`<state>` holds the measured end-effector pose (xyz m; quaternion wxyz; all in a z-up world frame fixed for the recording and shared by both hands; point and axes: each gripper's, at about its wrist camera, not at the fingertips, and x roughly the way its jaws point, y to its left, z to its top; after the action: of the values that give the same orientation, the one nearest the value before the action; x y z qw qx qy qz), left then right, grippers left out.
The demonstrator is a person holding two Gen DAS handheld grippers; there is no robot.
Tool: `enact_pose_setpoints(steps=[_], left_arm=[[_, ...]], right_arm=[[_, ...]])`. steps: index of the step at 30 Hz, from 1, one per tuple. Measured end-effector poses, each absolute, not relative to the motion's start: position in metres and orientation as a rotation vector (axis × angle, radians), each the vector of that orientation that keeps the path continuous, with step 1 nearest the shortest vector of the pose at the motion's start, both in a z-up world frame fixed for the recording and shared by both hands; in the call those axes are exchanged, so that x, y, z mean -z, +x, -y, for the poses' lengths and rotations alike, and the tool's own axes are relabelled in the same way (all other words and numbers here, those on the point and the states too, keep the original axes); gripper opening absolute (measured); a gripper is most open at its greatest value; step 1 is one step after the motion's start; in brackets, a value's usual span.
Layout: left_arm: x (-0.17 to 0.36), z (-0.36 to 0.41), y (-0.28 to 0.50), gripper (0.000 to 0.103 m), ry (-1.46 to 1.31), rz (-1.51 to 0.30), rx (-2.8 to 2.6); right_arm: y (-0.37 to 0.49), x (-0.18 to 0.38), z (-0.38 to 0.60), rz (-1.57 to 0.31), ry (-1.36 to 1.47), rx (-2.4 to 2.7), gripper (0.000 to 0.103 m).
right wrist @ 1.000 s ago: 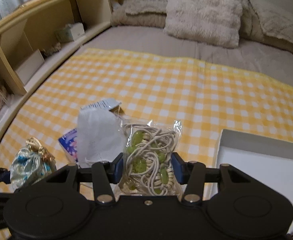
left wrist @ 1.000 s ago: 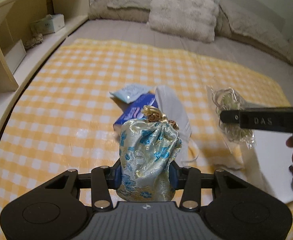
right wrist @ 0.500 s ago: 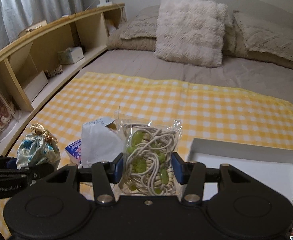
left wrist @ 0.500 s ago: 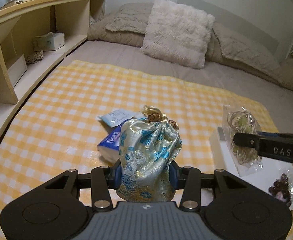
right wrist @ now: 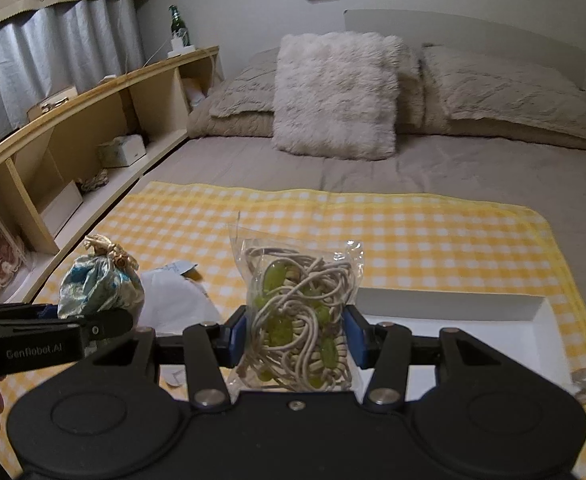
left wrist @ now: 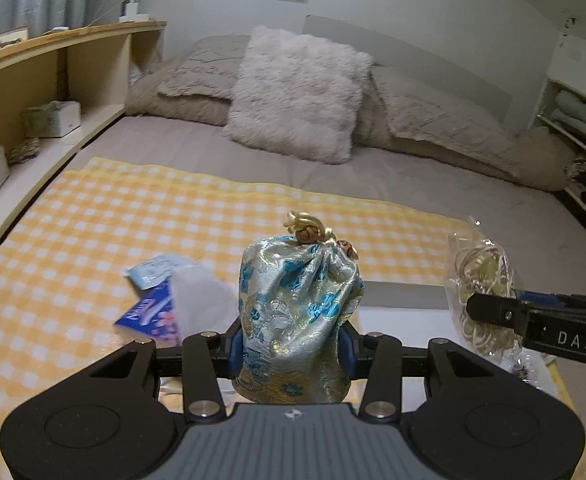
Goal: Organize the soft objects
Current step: 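Carry the floral pouch and beaded-cord bag into the white box with both tools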
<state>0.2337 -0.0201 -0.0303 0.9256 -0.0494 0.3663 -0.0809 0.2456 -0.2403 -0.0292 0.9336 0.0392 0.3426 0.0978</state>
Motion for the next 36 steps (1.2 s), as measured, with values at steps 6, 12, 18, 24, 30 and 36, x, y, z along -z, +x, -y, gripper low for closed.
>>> enact_pose_setpoints(steps=[6, 12, 18, 24, 30, 36], left_arm=[[0.035, 0.047, 0.234, 0.046, -0.091, -0.762, 0.226], [0.043, 0.079, 0.237, 0.046, -0.066, -0.789, 0.297], [0.054, 0.110, 0.240, 0.046, -0.040, -0.818, 0.368], [0.072, 0.132, 0.247, 0.046, -0.070, -0.894, 0.413], [0.088, 0.150, 0.254, 0.046, -0.067, -0.956, 0.443], [0.108, 0.151, 0.260, 0.046, -0.112, -1.042, 0.449]], right_arm=[[0.233, 0.031, 0.268, -0.713, 0.078, -0.159, 0.050], [0.228, 0.038, 0.298, -0.742, 0.085, -0.093, 0.050], [0.224, 0.048, 0.321, -0.780, 0.097, -0.061, 0.050], [0.222, 0.060, 0.338, -0.825, 0.093, -0.031, 0.051], [0.224, 0.076, 0.350, -0.883, 0.123, -0.039, 0.051], [0.236, 0.092, 0.355, -0.954, 0.226, -0.087, 0.051]])
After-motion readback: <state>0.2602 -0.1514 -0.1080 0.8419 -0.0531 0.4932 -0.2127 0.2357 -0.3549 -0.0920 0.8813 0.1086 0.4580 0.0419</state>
